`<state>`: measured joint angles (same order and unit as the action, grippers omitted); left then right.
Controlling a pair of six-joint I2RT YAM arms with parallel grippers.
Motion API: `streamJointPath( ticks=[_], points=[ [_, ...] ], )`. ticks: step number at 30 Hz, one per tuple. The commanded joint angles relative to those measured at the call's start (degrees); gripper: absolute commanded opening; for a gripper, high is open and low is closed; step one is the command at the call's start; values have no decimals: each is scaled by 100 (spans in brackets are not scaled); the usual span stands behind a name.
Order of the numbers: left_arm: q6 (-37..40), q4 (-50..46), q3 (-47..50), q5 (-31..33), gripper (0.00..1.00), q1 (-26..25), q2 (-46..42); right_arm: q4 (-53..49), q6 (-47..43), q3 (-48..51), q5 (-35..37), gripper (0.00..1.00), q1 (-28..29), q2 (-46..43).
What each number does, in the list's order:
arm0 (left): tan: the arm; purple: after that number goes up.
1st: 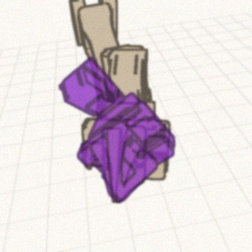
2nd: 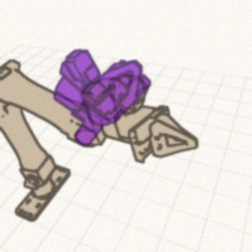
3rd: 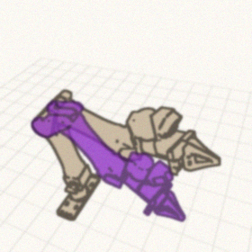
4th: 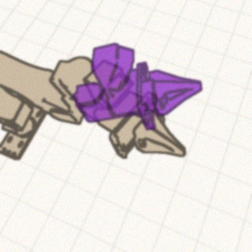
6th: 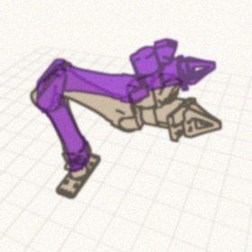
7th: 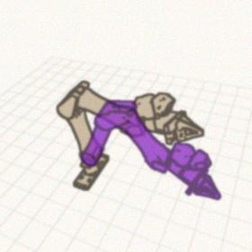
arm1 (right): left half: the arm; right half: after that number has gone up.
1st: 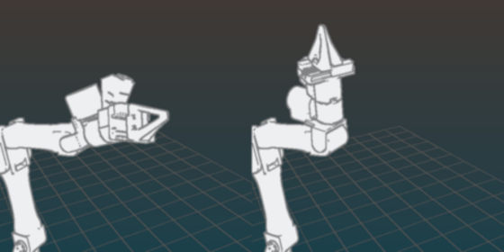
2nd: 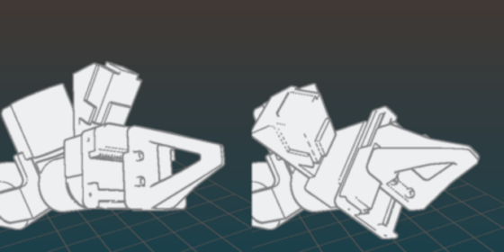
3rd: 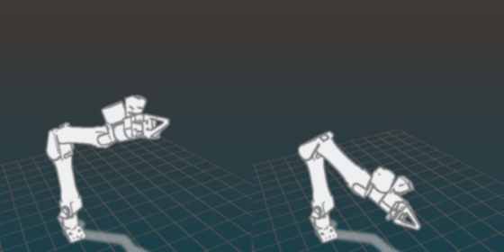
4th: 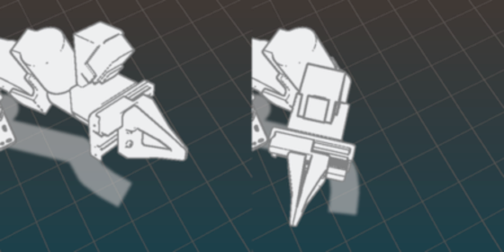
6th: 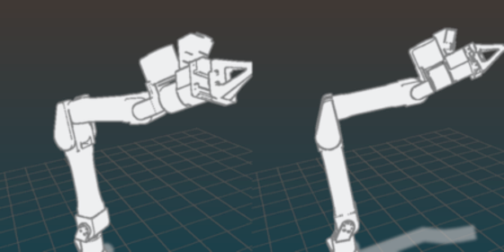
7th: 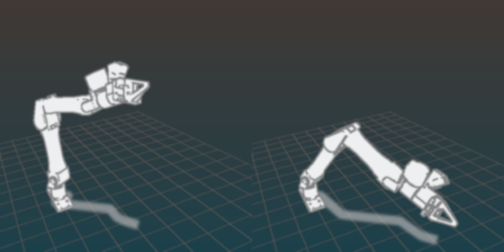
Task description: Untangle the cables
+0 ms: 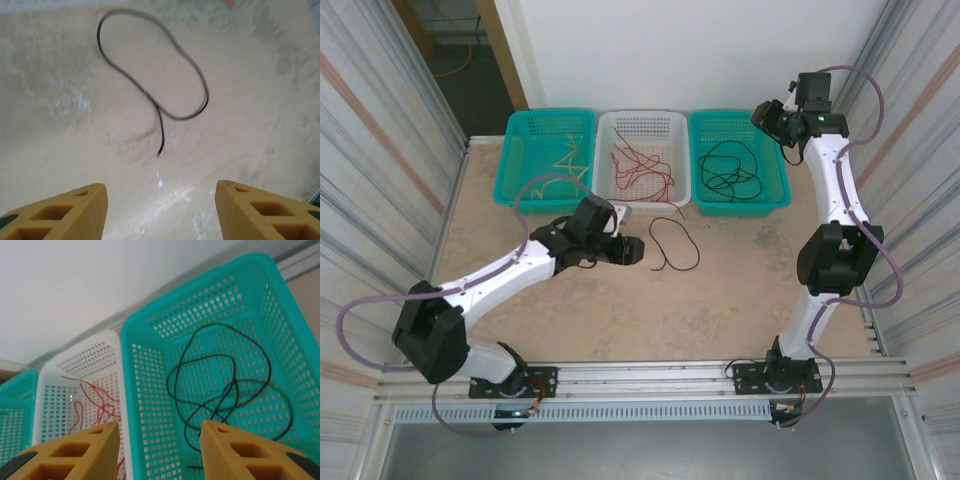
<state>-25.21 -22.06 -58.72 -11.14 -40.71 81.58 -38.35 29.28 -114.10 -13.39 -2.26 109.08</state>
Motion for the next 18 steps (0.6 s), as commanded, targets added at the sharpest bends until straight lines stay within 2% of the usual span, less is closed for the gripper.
streamJointPath(
  ticks=[1, 6, 11, 15, 18],
  points=[
    [383, -607, -314, -183, 59, -51, 438, -50, -71, 143, -204, 49, 69, -467],
    [475, -791, -688, -370, 56, -153, 1252, 327, -63, 1361, -251, 51, 373, -1509],
    [201, -570, -1104, -483, 56, -227, 1932, 624, -88, 3034, -56, 53, 1040, -2853],
    [-100, -404, -1396, -728, 54, -218, 2380, 467, -177, 3998, 327, 54, 1518, -3695],
    [-177, -454, -1541, -750, 50, -205, 2629, 196, -151, 4414, 341, 54, 1643, -4156]
  ],
)
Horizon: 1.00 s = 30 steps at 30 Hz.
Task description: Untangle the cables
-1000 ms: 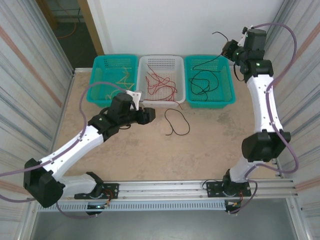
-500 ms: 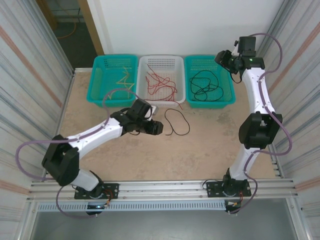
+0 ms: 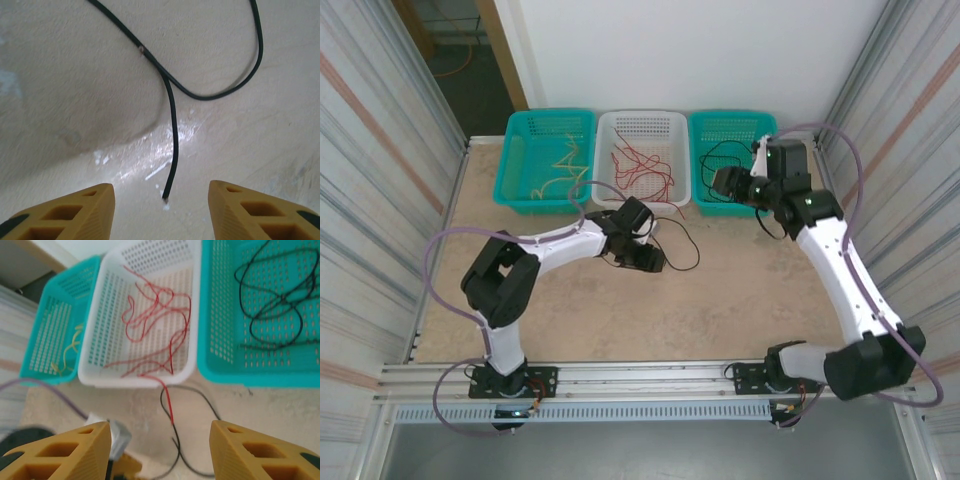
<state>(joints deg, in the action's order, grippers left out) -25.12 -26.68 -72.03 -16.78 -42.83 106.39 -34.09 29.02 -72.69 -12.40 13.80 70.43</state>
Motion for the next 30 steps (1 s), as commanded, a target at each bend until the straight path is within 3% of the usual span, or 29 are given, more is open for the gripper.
streamJointPath(
  ticks=[1, 6, 11, 20, 26, 30],
  points=[
    [-185, -60, -268, -245, 49, 20, 232, -336, -121, 397, 275, 54, 64, -438],
    [-224, -45, -218, -418, 48, 29, 397, -625, -93, 722, 538, 55, 97, -991],
    [-369, 55, -219, -385, 40, 29, 514, -648, -97, 718, 545, 56, 96, -1055],
    [-331, 50, -229, -424, 3, 3, 469, -744, -128, 643, 663, 56, 96, -1071],
    [331, -314, -154, 384, 0, -212, -449, -631, -122, 563, 325, 56, 109, -1045],
    [1175, -879, -347, 1550, 0, -607, -1240, -488, -143, 538, 181, 57, 257, -1023]
  ],
)
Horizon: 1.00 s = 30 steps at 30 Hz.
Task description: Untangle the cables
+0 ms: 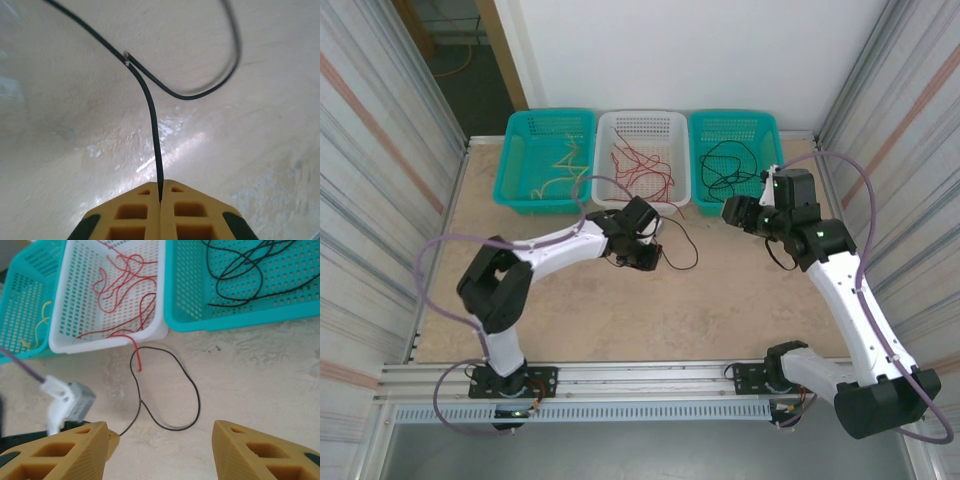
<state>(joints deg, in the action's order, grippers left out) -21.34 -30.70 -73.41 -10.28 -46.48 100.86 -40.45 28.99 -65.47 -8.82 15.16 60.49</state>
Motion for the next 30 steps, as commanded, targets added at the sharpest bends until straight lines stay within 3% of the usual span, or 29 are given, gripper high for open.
streamJointPath(
  ticks=[1, 9, 17, 24, 30],
  points=[
    [964, -547, -256, 1026, 0, -325, -884, 189, -161, -200, -182, 58, 187, -31],
    [2573, -451, -365, 1292, 0, -1073, -2498, 209, -581, -539, -97, 66, 901, 75],
    [2829, 229, -861, 808, 0, -1068, -3503, 212, -825, -877, -99, 71, 1180, 197],
    [2859, 256, -1646, 59, 0, -1073, -3387, 306, -832, -991, -52, 71, 1182, 235],
    [2908, 233, -1699, 77, 0, -1068, -3528, 300, -869, -1115, -1, 66, 1181, 149]
  ],
)
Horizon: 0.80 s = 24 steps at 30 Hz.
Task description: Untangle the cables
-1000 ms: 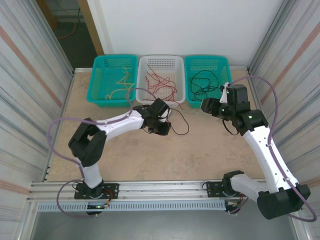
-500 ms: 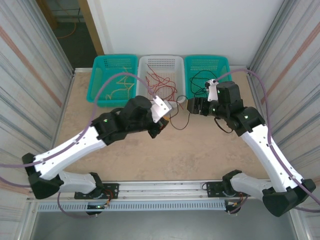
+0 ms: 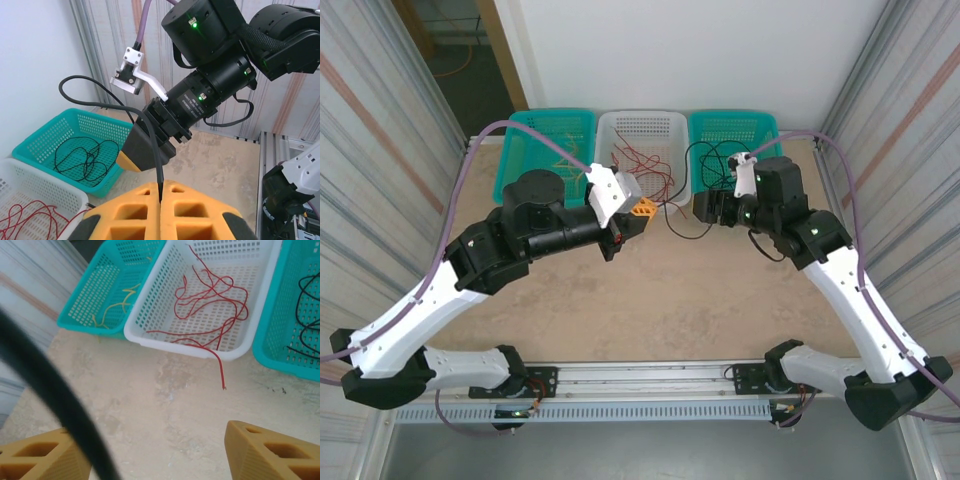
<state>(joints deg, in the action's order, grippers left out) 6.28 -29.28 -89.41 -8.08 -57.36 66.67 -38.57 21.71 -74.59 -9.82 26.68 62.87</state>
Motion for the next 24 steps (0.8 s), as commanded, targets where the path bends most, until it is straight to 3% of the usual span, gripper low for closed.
streamJointPath(
  ticks=[1, 7, 13, 17, 20, 24],
  points=[
    [130, 119, -68, -116, 0, 15, -145, 129, -141, -210, 59, 62, 31, -107],
    [33, 299, 59, -24, 0, 18, -329, 224, -93, -232, -53, 26, 33, -212],
    [48, 410, 173, 111, 0, 19, -431, 350, -45, -221, -168, 1, 31, -349],
    [113, 453, 306, 415, 0, 19, -471, 350, 15, -267, -182, 0, 31, -415],
    [145, 468, 486, 997, 0, 61, -458, 394, 84, -322, -212, 0, 31, -476],
    [-356, 711, 1090, 1223, 0, 650, -480, 352, 192, -625, -386, 0, 11, -366]
  ],
)
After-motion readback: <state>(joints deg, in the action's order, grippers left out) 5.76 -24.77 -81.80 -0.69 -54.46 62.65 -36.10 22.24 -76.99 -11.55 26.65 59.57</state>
